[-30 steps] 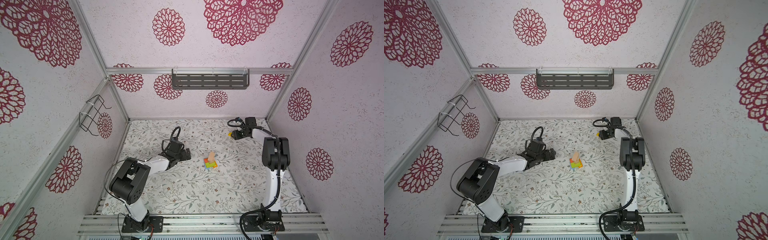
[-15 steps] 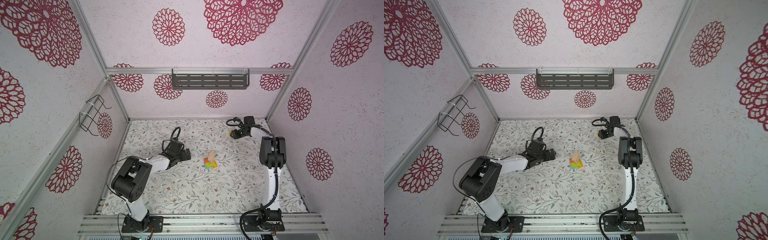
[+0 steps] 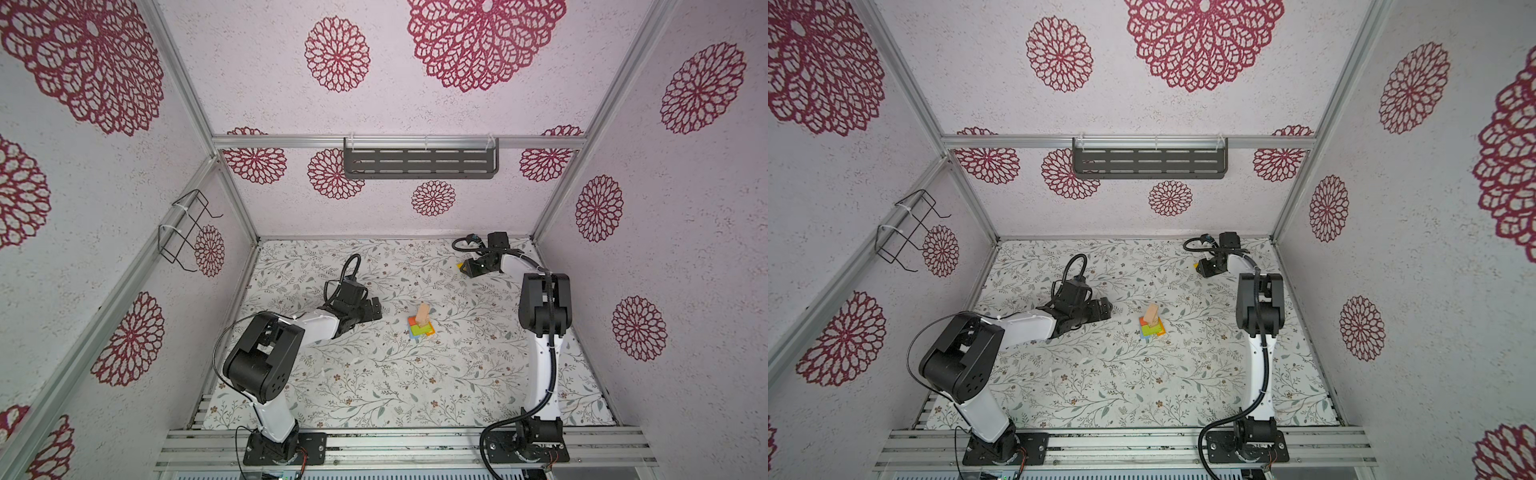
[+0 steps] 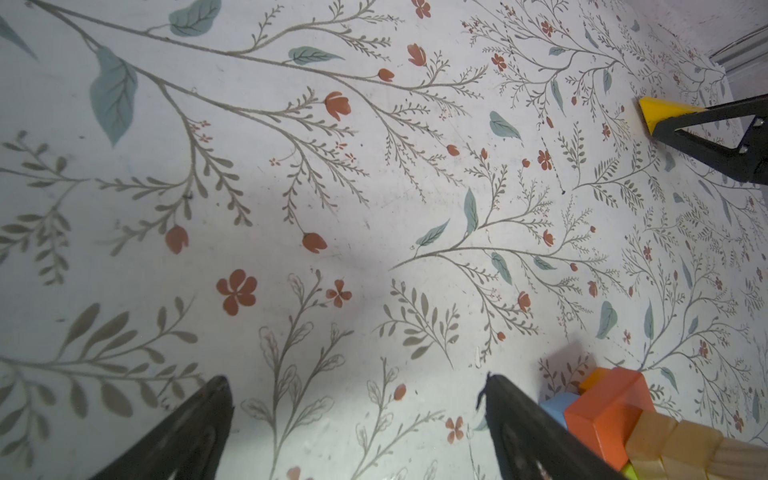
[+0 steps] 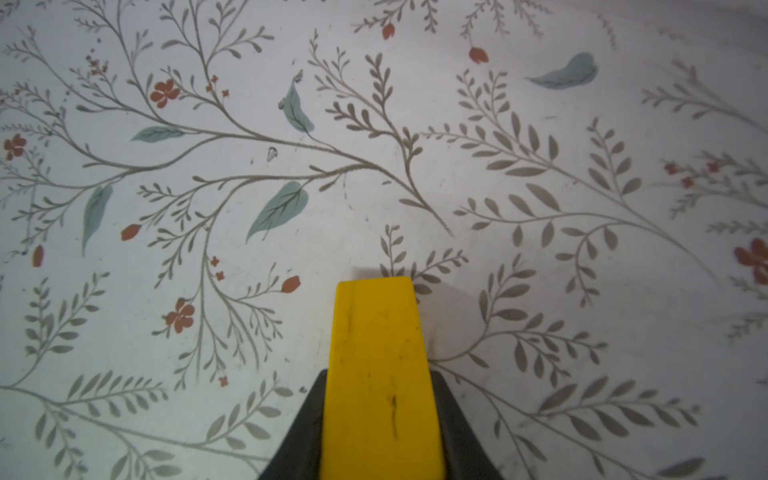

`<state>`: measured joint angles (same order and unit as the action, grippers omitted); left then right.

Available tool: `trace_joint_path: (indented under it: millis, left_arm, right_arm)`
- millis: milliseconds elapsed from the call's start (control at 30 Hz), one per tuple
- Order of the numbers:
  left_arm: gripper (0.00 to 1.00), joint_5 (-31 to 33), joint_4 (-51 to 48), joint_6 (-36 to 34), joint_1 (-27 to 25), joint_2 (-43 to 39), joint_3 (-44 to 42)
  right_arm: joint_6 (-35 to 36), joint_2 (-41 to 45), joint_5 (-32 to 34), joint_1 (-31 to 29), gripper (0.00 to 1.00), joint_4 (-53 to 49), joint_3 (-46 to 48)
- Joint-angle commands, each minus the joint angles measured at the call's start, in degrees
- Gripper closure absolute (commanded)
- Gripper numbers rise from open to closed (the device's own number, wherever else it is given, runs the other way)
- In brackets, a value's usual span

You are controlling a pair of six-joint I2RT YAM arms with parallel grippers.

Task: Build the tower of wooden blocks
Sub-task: 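Lift the yellow block off the table with the right gripper, then raise the yellow block toward the left gripper while the left gripper approaches it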

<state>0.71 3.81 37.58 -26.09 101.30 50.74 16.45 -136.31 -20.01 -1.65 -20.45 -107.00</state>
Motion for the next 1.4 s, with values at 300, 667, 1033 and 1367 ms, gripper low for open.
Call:
trace_joint_path:
  millis: [300,667,1033,1367]
  left_arm:
    - [0.03,0.2,4.7,1.7,0.5,-7.1,-4.4]
    - [0.04,-11.0,12.2,4.9,1.6,-21.3,-9.8]
    - [0.15,-20.2,4.5,5.9,3.6,-27.4,-0.2]
    - [0.51,-32.6,15.1,6.7,5.3,-19.3,6.6]
  right_arm:
    - [-7.9,13.3,-0.4,-2.0,0.86,1.5,8.6]
    - [-21.5,34.7,-10.2,-4.5,0.86,8.9,23.7]
    - [-31.2,47.9,-15.8,-10.3,0.87,17.7,34.3]
    - [-36.3,49.2,-24.4,-12.5,0.87,26.9,37.2]
